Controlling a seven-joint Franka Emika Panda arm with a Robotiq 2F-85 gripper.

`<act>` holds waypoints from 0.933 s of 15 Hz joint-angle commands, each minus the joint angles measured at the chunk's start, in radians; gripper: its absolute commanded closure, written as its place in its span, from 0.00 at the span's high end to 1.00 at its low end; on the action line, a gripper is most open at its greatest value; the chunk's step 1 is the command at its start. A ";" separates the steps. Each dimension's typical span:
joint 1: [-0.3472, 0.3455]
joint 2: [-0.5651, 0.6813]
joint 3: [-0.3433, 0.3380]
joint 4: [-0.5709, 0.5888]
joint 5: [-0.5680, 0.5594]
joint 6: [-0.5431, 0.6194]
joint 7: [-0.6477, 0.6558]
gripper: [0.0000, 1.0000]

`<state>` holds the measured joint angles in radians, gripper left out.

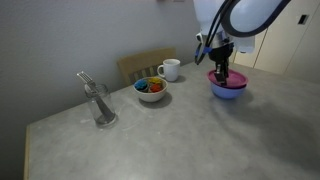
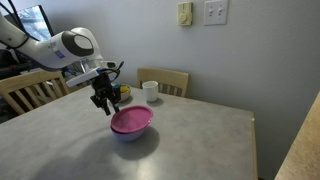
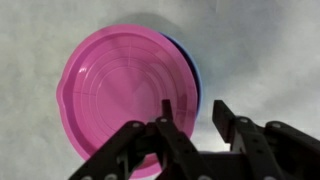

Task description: Put the pink plate on the bowl

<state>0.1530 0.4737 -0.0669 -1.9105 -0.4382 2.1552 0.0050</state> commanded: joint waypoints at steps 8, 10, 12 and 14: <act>-0.046 -0.110 0.030 -0.073 0.011 -0.016 -0.113 1.00; -0.070 -0.157 0.033 -0.091 0.038 -0.032 -0.161 1.00; -0.106 -0.207 0.039 -0.105 0.086 -0.068 -0.246 1.00; -0.151 -0.253 0.042 -0.099 0.173 -0.154 -0.367 1.00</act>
<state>0.0800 0.3134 -0.0547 -1.9710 -0.3590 2.0869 -0.2139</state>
